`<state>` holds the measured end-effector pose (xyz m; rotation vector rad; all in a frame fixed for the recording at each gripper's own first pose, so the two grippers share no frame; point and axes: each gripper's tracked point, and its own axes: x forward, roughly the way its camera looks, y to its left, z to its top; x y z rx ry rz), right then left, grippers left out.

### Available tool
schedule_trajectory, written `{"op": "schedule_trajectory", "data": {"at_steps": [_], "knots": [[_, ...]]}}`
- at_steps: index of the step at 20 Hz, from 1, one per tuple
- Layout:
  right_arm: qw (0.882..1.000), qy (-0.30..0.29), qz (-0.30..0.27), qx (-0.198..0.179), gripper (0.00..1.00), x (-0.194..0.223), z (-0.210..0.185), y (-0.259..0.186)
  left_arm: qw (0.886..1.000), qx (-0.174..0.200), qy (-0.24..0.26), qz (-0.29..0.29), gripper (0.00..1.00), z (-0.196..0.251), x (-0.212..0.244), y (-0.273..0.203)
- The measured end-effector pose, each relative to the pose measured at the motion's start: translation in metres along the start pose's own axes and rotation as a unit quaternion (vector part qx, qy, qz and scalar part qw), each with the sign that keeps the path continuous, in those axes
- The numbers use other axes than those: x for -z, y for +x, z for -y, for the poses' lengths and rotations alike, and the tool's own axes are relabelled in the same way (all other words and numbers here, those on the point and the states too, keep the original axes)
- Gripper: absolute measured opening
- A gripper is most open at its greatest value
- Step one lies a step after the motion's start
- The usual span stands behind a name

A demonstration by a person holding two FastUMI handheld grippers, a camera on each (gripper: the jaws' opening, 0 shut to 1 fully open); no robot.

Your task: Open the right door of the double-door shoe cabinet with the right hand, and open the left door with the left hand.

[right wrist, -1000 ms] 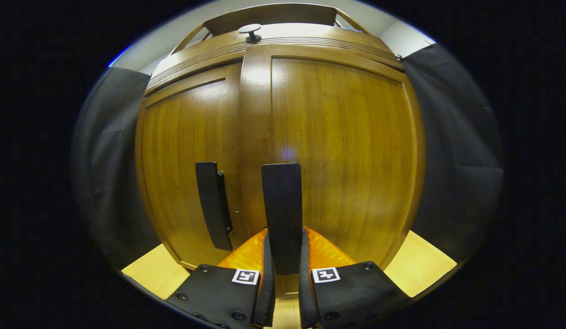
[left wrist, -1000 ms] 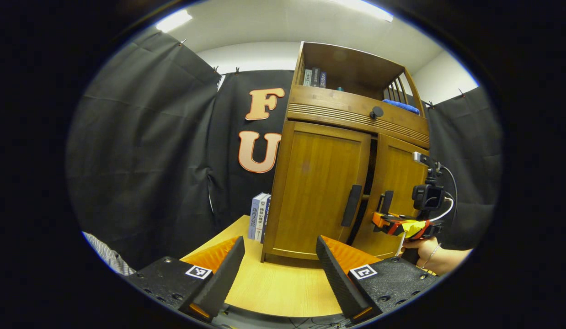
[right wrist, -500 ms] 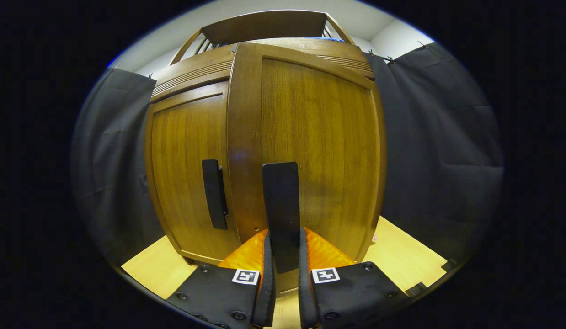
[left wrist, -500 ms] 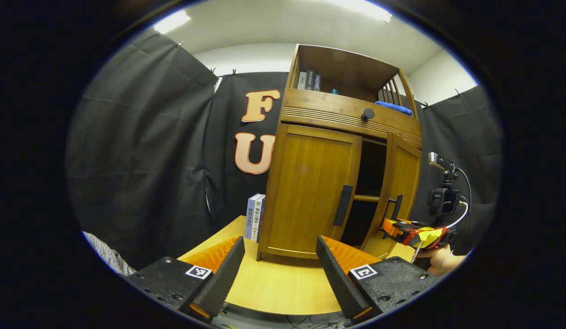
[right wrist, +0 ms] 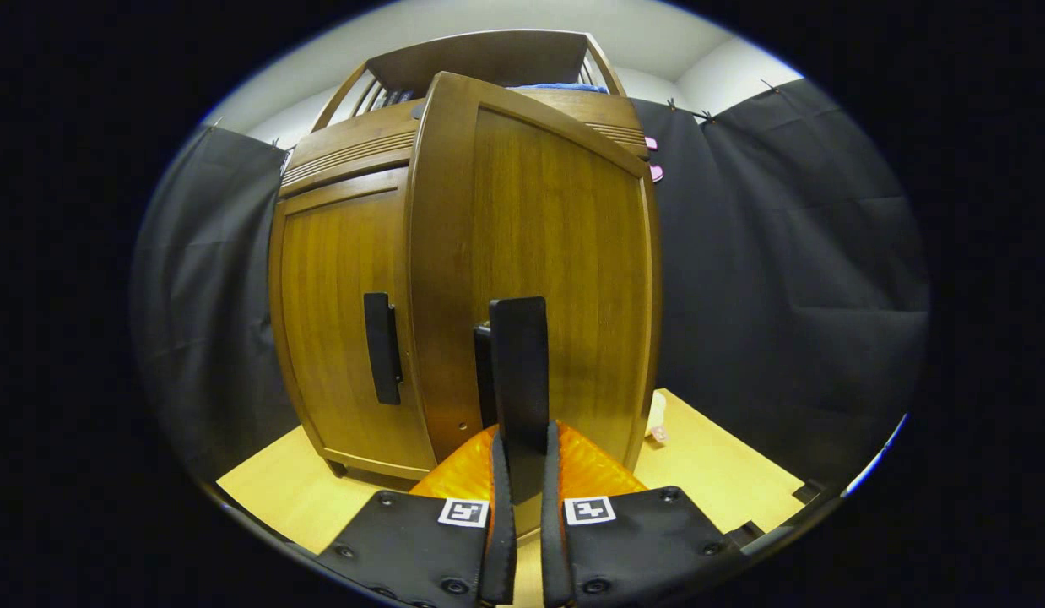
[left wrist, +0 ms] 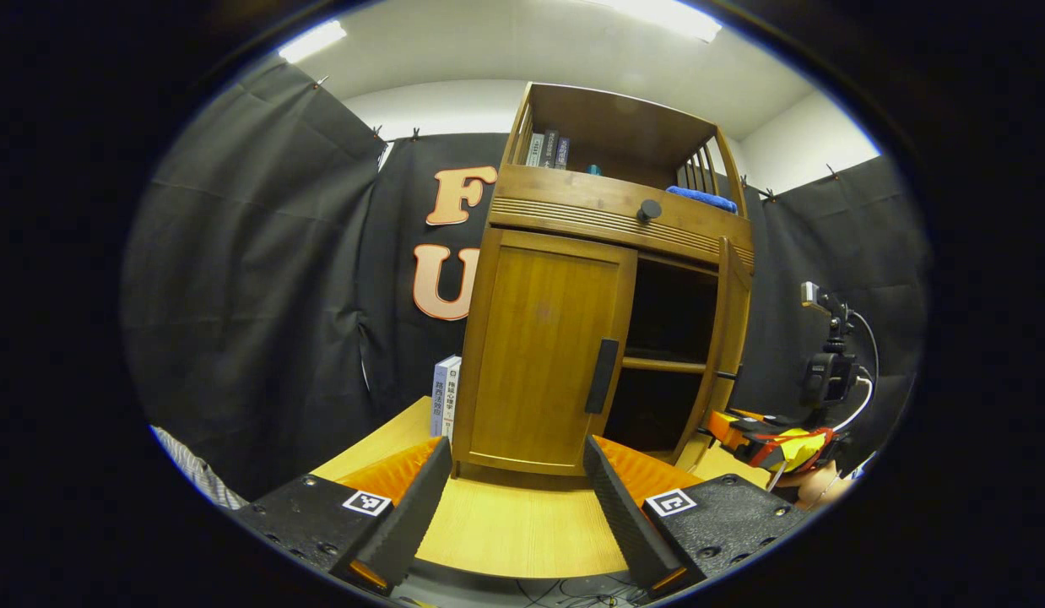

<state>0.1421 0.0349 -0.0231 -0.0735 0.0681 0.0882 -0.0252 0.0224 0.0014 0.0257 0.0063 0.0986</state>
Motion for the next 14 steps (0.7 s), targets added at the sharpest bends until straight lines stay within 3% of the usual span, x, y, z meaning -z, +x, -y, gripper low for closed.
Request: {"op": "schedule_trajectory", "data": {"at_steps": [1, 4, 6, 7, 8, 9, 10, 11, 13, 14], "knots": [[1.000, -0.009, -0.003, 0.003, 0.23, -0.002, 0.003, -0.005, 1.000, 0.001, -0.001, -0.001, 0.92, 0.002, 0.001, 0.000], [1.000, -0.007, -0.007, 0.004, 0.19, -0.001, 0.015, -0.016, 1.000, 0.009, -0.002, -0.006, 0.92, 0.013, 0.003, 0.002], [1.000, -0.003, -0.007, 0.009, 0.23, -0.003, 0.024, -0.023, 1.000, 0.014, -0.001, -0.005, 0.98, 0.020, 0.003, 0.002], [1.000, -0.008, -0.007, 0.014, 0.15, -0.003, 0.030, -0.027, 1.000, 0.015, 0.000, -0.005, 0.95, 0.024, 0.003, 0.003], [1.000, -0.012, -0.007, 0.019, 0.23, -0.002, 0.035, -0.031, 1.000, 0.017, 0.001, -0.005, 0.95, 0.027, 0.004, 0.003], [1.000, -0.013, -0.008, 0.022, 0.23, -0.003, 0.041, -0.034, 1.000, 0.018, 0.001, -0.005, 0.92, 0.031, 0.004, 0.004], [1.000, -0.011, -0.010, 0.022, 0.18, -0.003, 0.045, -0.036, 1.000, 0.020, 0.002, -0.007, 0.95, 0.034, 0.006, 0.005], [1.000, -0.008, -0.010, 0.021, 0.22, -0.004, 0.050, -0.038, 1.000, 0.020, 0.003, -0.007, 0.95, 0.039, 0.007, 0.005], [1.000, 0.005, -0.014, 0.023, 0.17, -0.004, 0.060, -0.044, 1.000, 0.024, 0.002, -0.008, 0.92, 0.049, 0.006, 0.005], [1.000, 0.007, -0.014, 0.023, 0.13, -0.005, 0.064, -0.047, 1.000, 0.026, 0.002, -0.007, 0.95, 0.055, 0.006, 0.006]]}}
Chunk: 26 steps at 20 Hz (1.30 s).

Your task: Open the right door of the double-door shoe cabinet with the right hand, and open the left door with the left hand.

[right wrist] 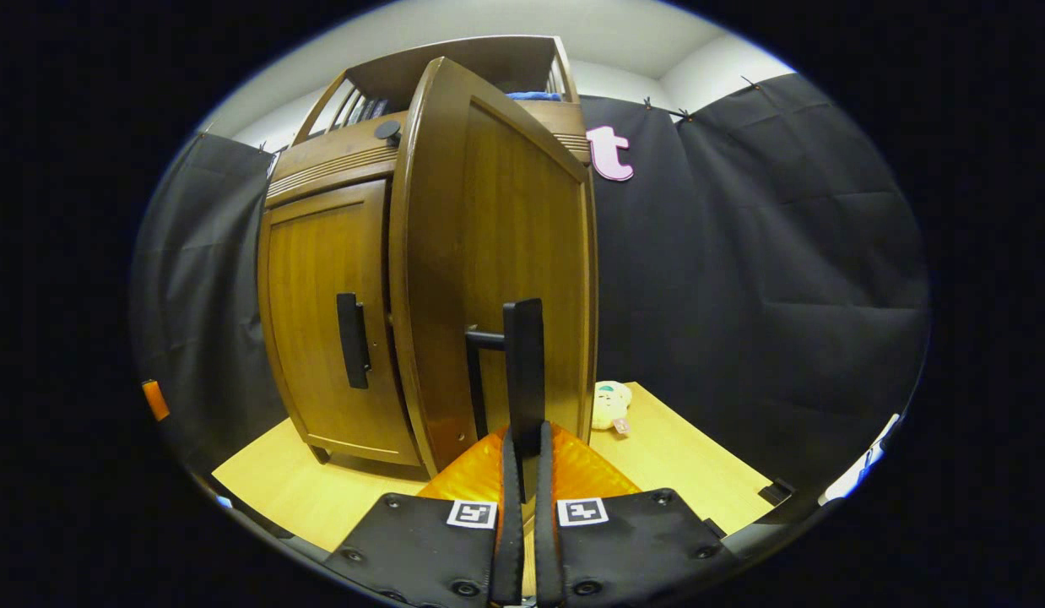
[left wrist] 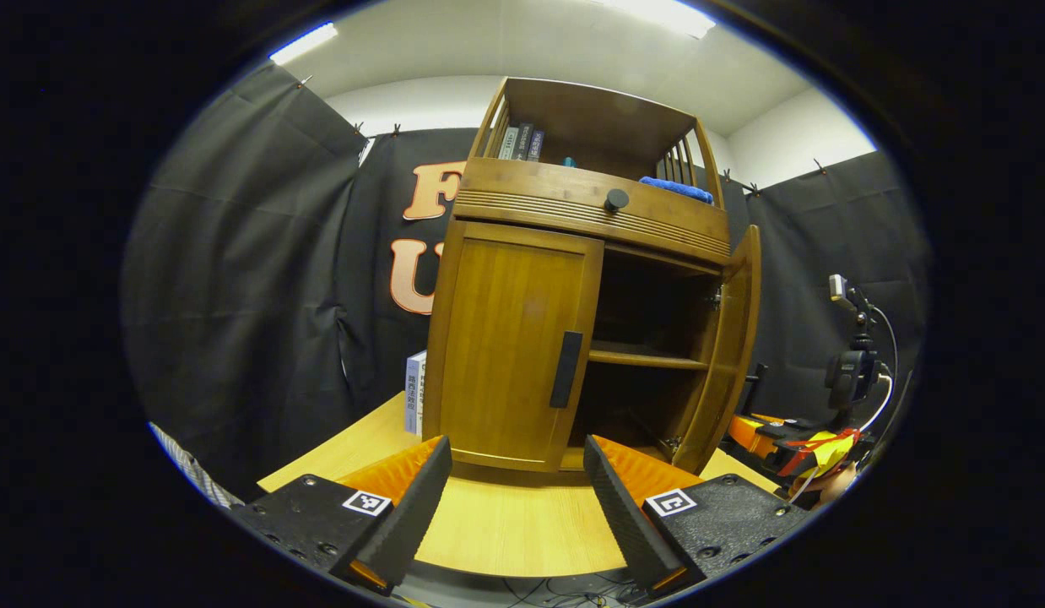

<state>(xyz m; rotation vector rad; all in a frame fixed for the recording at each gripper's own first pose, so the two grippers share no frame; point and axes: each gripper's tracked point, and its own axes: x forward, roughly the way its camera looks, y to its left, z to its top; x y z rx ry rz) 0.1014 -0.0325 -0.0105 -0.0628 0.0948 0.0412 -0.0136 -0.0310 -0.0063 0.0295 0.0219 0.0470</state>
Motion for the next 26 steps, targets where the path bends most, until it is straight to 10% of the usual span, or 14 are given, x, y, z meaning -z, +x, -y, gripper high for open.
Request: {"op": "schedule_trajectory", "data": {"at_steps": [26], "knots": [[0.999, 0.038, -0.026, -0.025, 0.17, -0.005, 0.110, -0.019, 1.000, -0.012, 0.016, 0.012, 0.92, 0.102, -0.016, 0.058]]}}
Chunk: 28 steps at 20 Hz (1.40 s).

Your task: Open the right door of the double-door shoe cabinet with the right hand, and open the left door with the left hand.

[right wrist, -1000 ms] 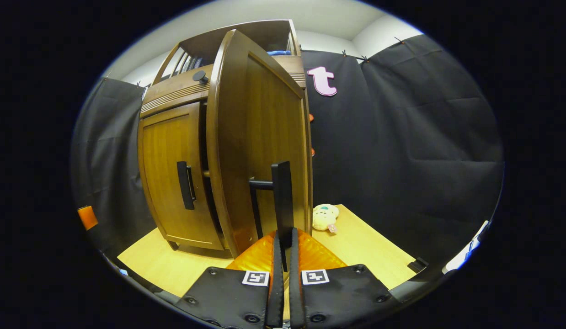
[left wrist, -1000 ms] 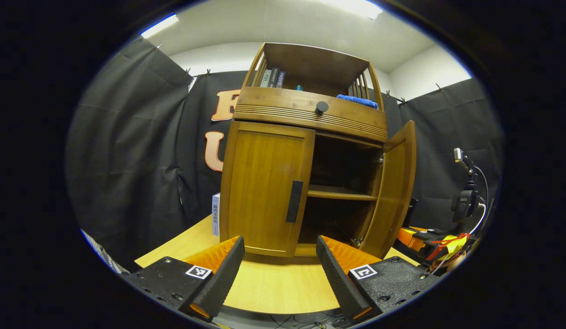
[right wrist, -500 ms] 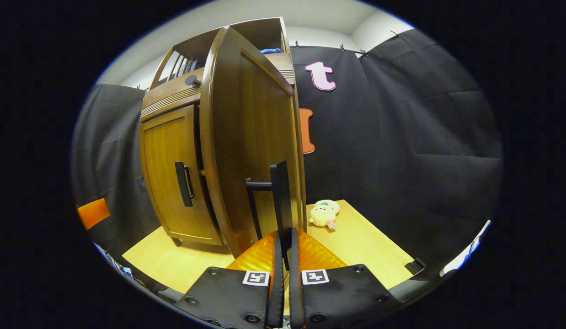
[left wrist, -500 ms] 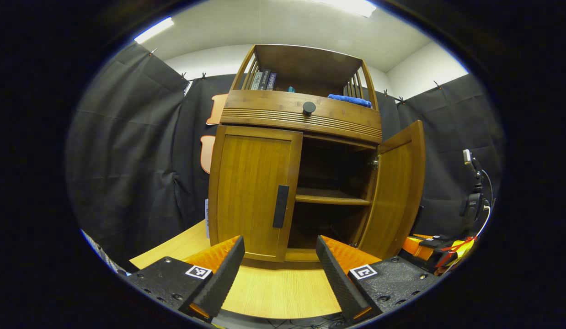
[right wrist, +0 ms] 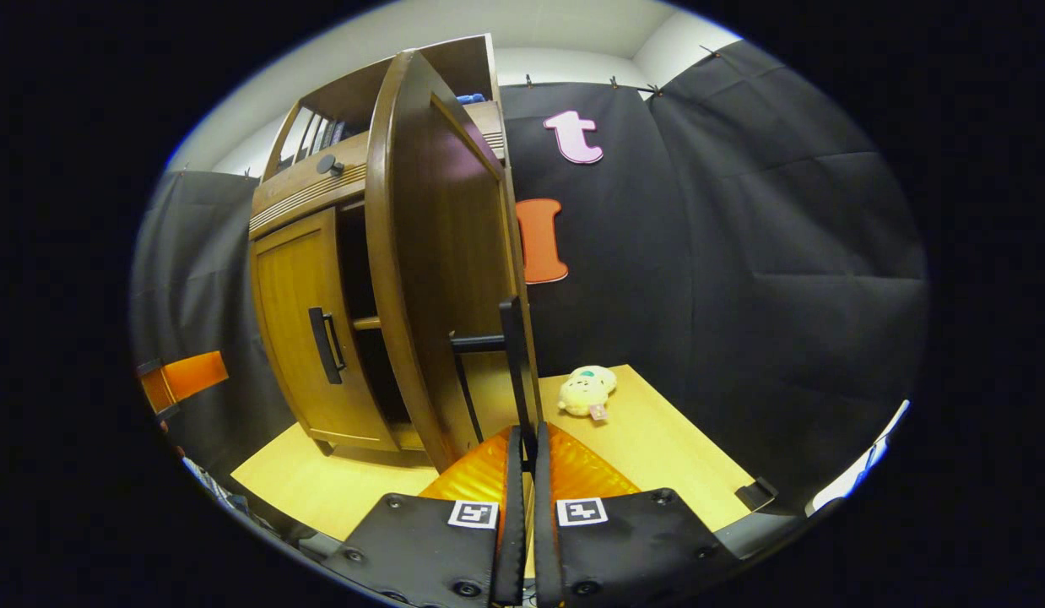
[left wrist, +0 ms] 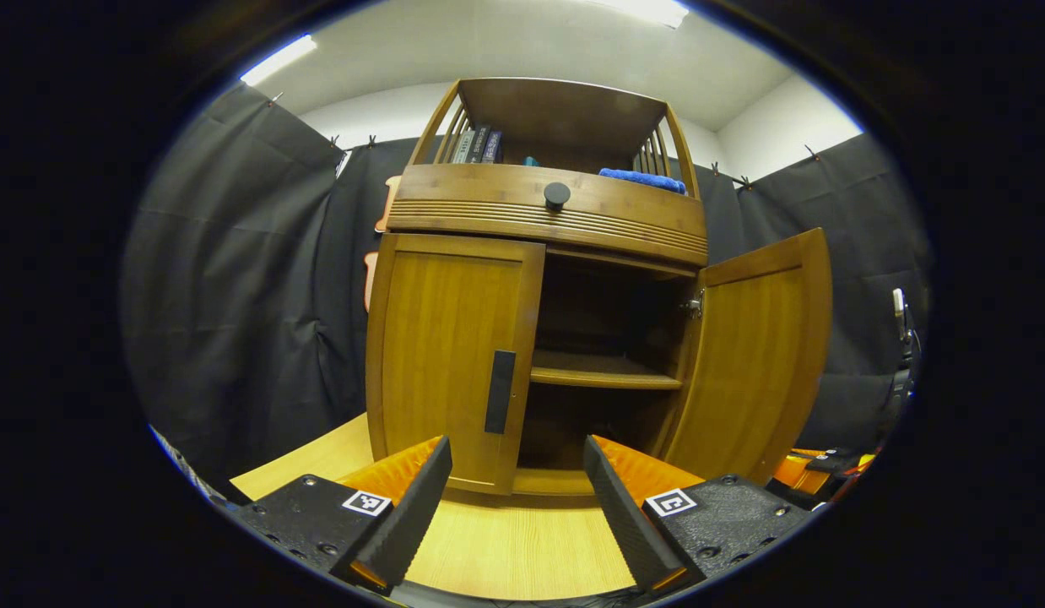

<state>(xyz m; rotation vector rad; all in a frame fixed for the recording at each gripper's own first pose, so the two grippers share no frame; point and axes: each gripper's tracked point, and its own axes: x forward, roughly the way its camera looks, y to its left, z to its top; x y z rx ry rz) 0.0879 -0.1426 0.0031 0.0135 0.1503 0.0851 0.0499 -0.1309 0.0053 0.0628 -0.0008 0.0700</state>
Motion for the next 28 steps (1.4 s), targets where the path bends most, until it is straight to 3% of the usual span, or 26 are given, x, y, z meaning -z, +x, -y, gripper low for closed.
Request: {"op": "schedule_trajectory", "data": {"at_steps": [2, 4, 5, 6, 13, 15, 16, 22, 25, 26, 27, 28], "knots": [[1.000, -0.003, 0.001, 0.012, 0.17, 0.000, 0.016, -0.002, 1.000, -0.001, 0.008, 0.004, 0.95, 0.006, -0.003, 0.003], [1.000, -0.007, 0.003, 0.030, 0.03, -0.002, 0.034, -0.004, 1.000, -0.001, 0.017, 0.007, 0.98, 0.011, -0.004, 0.004], [0.999, -0.014, 0.005, 0.043, 0.09, -0.004, 0.045, -0.007, 1.000, -0.001, 0.019, 0.009, 0.98, 0.012, -0.005, 0.004], [0.998, -0.018, 0.008, 0.053, 0.09, -0.006, 0.054, -0.008, 1.000, -0.001, 0.020, 0.010, 0.92, 0.016, -0.005, 0.003], [0.998, 0.000, 0.007, 0.068, 0.09, -0.003, 0.074, -0.022, 1.000, -0.007, 0.022, 0.013, 0.92, 0.018, -0.005, 0.021], [0.997, 0.001, 0.011, 0.075, 0.12, -0.004, 0.078, -0.025, 1.000, -0.007, 0.023, 0.013, 0.92, 0.015, -0.006, 0.030], [0.997, 0.001, 0.012, 0.075, 0.25, -0.006, 0.079, -0.025, 1.000, -0.007, 0.023, 0.014, 0.92, 0.012, -0.005, 0.037], [0.994, 0.010, 0.019, 0.109, 0.75, -0.012, 0.085, -0.024, 0.999, -0.012, 0.018, 0.027, 0.92, -0.009, -0.007, 0.084], [0.991, 0.011, 0.025, 0.131, 0.94, -0.017, 0.091, -0.022, 0.999, -0.015, 0.012, 0.028, 0.92, -0.019, -0.006, 0.108], [0.990, 0.011, 0.027, 0.136, 0.89, -0.018, 0.091, -0.022, 0.999, -0.016, 0.012, 0.029, 0.92, -0.025, -0.003, 0.115], [0.989, 0.010, 0.031, 0.141, 0.97, -0.019, 0.092, -0.023, 0.999, -0.016, 0.013, 0.028, 0.92, -0.029, 0.000, 0.124], [0.988, 0.008, 0.036, 0.147, 0.98, -0.023, 0.094, -0.024, 0.999, -0.014, 0.014, 0.025, 0.92, -0.032, 0.004, 0.132]]}}
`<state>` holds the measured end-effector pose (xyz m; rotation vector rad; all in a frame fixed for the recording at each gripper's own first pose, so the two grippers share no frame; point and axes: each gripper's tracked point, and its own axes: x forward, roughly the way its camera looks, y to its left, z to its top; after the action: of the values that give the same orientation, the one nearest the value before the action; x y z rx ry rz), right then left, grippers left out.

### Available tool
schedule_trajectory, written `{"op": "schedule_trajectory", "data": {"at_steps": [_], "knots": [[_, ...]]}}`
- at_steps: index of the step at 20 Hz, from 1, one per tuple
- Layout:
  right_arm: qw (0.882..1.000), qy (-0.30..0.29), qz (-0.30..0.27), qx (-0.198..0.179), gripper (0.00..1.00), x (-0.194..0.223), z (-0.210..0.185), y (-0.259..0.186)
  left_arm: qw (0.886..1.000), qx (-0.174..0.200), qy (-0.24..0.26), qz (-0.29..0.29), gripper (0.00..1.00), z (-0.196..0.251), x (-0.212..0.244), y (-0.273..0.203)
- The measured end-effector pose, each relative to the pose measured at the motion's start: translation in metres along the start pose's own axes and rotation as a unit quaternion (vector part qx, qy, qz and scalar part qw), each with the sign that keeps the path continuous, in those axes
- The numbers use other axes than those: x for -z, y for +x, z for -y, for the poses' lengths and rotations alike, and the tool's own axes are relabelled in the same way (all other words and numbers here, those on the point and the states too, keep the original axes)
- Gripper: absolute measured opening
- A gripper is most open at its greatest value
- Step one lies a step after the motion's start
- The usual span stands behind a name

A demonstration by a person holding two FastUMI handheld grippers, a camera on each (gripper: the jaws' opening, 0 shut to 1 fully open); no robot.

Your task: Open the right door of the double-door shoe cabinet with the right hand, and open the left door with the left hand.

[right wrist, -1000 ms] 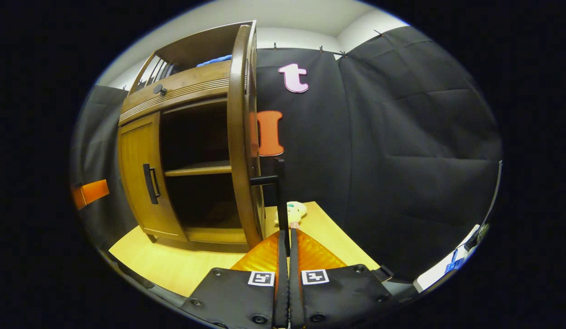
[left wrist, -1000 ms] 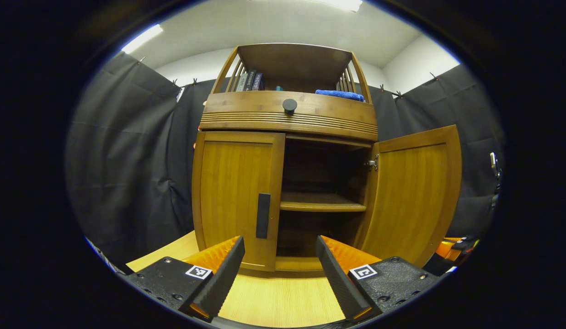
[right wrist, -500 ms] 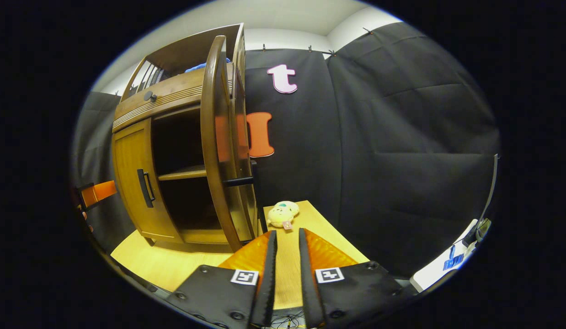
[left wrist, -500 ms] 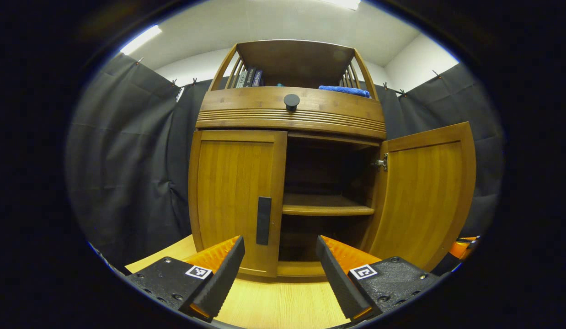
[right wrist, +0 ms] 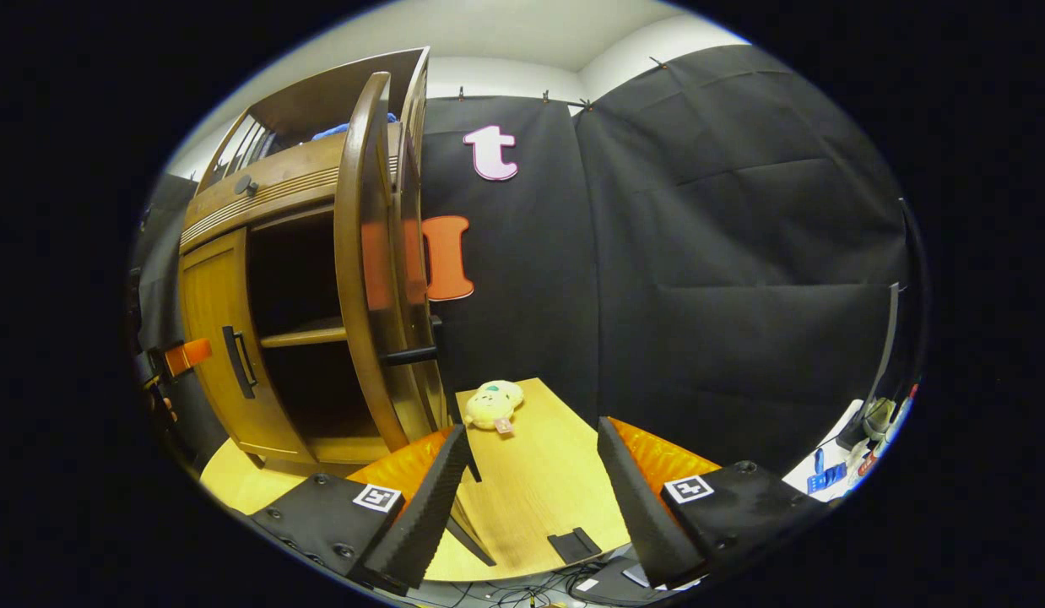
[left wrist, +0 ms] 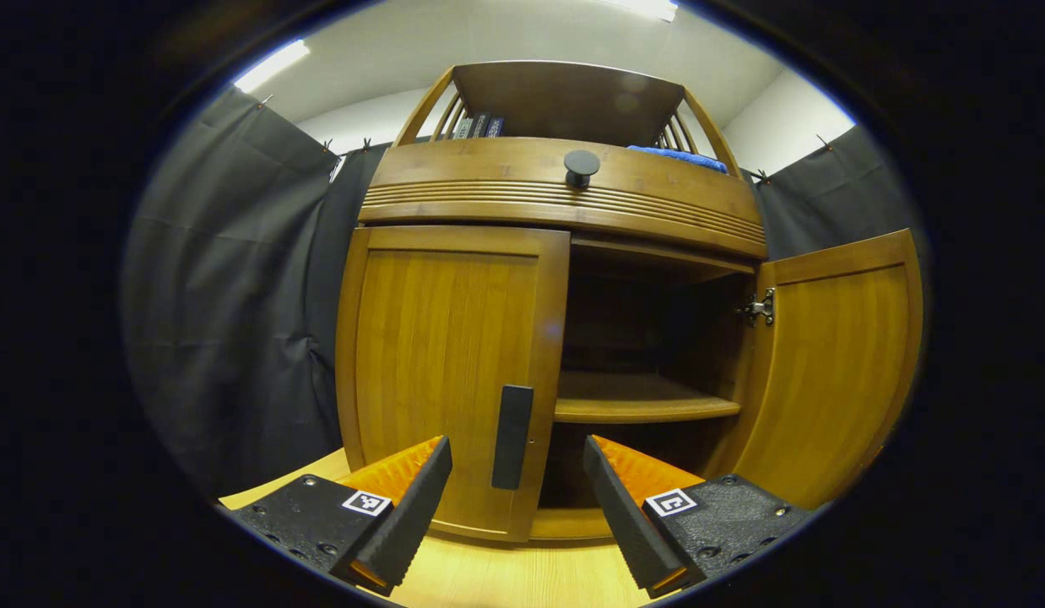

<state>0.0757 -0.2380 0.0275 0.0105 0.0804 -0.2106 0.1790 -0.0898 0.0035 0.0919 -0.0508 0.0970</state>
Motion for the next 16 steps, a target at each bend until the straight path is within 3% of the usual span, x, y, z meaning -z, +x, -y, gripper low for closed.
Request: {"op": "schedule_trajectory", "data": {"at_steps": [10, 16], "knots": [[0.999, 0.002, 0.005, 0.039, 0.98, -0.006, 0.001, 0.001, 1.000, 0.013, 0.006, -0.025, 0.95, -0.015, 0.036, 0.069], [0.998, -0.006, 0.007, 0.058, 0.98, -0.008, 0.003, -0.001, 0.999, 0.025, 0.021, -0.026, 0.89, -0.017, 0.051, 0.096]]}}
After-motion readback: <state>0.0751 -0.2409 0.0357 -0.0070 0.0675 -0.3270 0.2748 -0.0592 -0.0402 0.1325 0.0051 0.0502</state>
